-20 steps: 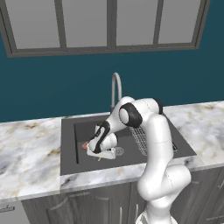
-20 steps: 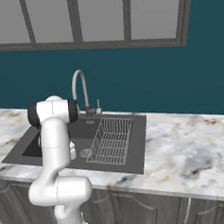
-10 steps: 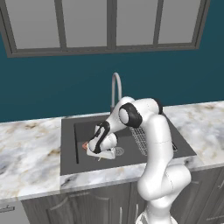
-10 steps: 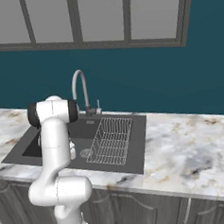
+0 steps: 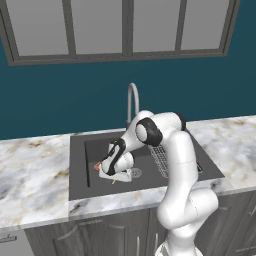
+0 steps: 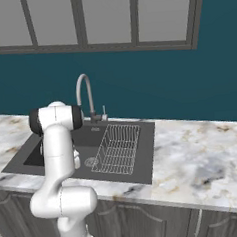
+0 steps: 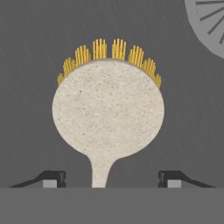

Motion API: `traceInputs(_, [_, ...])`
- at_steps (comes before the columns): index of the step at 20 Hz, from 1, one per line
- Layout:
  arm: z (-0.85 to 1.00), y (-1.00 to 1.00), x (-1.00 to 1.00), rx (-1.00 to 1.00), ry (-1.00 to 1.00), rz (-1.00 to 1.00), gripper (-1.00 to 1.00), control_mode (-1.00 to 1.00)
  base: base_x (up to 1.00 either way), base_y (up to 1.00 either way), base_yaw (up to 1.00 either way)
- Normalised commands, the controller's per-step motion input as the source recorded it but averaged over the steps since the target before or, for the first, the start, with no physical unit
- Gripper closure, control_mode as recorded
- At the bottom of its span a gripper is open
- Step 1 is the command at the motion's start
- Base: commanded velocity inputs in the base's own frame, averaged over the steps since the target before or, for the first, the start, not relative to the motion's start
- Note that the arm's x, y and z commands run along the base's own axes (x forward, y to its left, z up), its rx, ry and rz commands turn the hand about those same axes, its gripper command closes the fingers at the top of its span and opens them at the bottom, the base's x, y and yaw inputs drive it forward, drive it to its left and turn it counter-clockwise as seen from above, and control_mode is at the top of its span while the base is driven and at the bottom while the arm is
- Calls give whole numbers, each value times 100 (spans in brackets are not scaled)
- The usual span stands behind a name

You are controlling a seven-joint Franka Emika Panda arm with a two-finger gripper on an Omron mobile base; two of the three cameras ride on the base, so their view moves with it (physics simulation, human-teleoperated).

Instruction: Pick up the bar soap and dish brush from the sink, and place them back in the cabinet, and close the cabinet door.

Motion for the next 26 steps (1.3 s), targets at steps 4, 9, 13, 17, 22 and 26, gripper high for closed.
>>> traceInputs(4, [0,0,0,0,0,0,100,-100,0,0,0])
traceInputs(9, [0,0,0,0,0,0,100,-100,0,0,0])
traceInputs(13, [0,0,0,0,0,0,100,-100,0,0,0])
traceInputs(17, [0,0,0,0,0,0,100,-100,0,0,0])
traceInputs(22, [15,-2,0,1,4,0,100,-100,0,0,0])
traceInputs(26, [39,-1,0,0,0,0,100,-100,0,0,0])
